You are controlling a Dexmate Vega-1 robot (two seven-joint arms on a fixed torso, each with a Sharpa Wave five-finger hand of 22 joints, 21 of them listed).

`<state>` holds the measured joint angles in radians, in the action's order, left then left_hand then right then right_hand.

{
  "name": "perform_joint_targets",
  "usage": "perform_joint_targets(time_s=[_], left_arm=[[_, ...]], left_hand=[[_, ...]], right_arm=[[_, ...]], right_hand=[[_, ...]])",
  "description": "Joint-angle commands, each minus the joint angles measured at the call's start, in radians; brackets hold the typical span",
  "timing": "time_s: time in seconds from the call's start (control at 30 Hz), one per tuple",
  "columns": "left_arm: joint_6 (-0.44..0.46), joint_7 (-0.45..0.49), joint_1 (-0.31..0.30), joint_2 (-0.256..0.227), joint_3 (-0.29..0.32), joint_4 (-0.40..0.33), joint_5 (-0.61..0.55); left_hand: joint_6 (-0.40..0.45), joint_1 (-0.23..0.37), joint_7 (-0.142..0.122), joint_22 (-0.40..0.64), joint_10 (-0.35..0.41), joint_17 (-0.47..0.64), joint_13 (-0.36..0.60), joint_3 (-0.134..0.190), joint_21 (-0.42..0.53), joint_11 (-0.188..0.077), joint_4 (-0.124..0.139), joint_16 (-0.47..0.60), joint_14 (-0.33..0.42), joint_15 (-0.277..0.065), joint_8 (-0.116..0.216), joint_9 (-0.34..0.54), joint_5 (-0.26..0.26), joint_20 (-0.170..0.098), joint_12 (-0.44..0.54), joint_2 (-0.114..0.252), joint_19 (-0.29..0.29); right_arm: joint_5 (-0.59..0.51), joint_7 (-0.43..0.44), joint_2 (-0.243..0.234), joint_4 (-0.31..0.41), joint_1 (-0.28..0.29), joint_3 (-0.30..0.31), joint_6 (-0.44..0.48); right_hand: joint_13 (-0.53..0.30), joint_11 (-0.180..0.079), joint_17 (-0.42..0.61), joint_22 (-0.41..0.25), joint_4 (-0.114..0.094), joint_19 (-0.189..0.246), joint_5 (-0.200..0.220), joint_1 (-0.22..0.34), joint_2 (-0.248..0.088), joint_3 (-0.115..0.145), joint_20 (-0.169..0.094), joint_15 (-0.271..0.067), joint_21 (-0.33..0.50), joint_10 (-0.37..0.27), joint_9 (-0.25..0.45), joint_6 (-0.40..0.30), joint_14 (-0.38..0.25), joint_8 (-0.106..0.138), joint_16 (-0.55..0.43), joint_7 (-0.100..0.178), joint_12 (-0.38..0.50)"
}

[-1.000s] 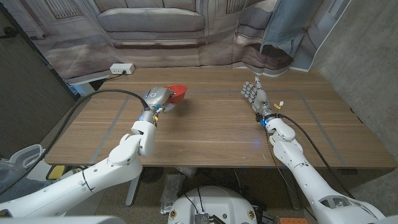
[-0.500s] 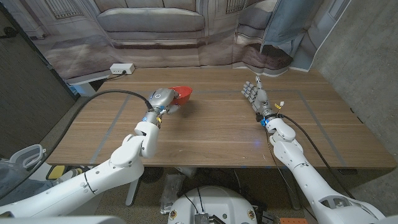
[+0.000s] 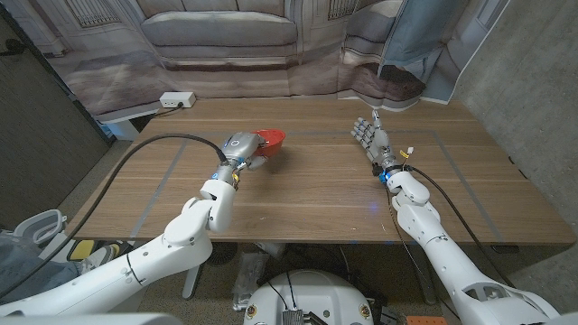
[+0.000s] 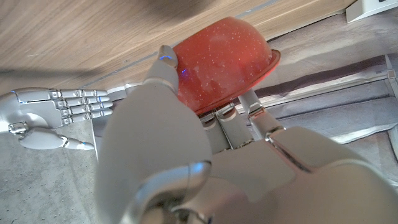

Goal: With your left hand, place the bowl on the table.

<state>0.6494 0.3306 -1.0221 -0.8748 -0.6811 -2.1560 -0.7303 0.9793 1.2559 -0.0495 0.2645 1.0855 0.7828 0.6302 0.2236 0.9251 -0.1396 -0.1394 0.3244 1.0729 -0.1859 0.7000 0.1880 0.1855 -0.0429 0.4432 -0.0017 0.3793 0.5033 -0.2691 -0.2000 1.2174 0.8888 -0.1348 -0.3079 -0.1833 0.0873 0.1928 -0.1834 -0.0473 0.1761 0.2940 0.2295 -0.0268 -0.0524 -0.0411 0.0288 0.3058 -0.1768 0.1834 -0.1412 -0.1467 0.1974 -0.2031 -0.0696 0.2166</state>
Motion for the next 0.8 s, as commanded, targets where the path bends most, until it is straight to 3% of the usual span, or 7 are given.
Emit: perform_joint_targets(time_s=[0.03,0.8], left_arm=[[-0.024,0.006,-0.015,0.016,0.003,0.014,0.004],[0.006,-0.066,0.015,0.037,-0.051,0.036,-0.094]], left_hand=[[0.055,0.035,0.047,-0.001,0.019,0.006,0.004,0.032,0.011,-0.011,0.024,-0.005,0.01,-0.044,0.018,0.023,0.009,-0.09,-0.005,0.047,-0.01],[0.057,0.033,0.045,-0.014,0.022,0.016,0.01,0.037,0.03,-0.012,0.024,-0.013,0.014,-0.043,0.021,0.026,0.008,-0.09,-0.012,0.043,-0.018]], right_arm=[[-0.002,0.005,-0.006,0.018,0.006,-0.001,0.004],[0.008,0.021,-0.019,0.053,0.031,-0.006,0.008]], right_hand=[[-0.003,0.001,0.004,-0.005,0.003,0.01,-0.002,-0.001,-0.005,-0.006,-0.029,-0.001,-0.001,-0.011,0.003,-0.004,-0.008,-0.001,0.002,-0.004,-0.003],[-0.003,0.0,0.004,-0.005,0.004,0.012,-0.002,0.0,-0.007,-0.008,-0.028,-0.003,-0.006,-0.012,0.003,-0.006,-0.01,0.0,0.003,-0.004,-0.003]])
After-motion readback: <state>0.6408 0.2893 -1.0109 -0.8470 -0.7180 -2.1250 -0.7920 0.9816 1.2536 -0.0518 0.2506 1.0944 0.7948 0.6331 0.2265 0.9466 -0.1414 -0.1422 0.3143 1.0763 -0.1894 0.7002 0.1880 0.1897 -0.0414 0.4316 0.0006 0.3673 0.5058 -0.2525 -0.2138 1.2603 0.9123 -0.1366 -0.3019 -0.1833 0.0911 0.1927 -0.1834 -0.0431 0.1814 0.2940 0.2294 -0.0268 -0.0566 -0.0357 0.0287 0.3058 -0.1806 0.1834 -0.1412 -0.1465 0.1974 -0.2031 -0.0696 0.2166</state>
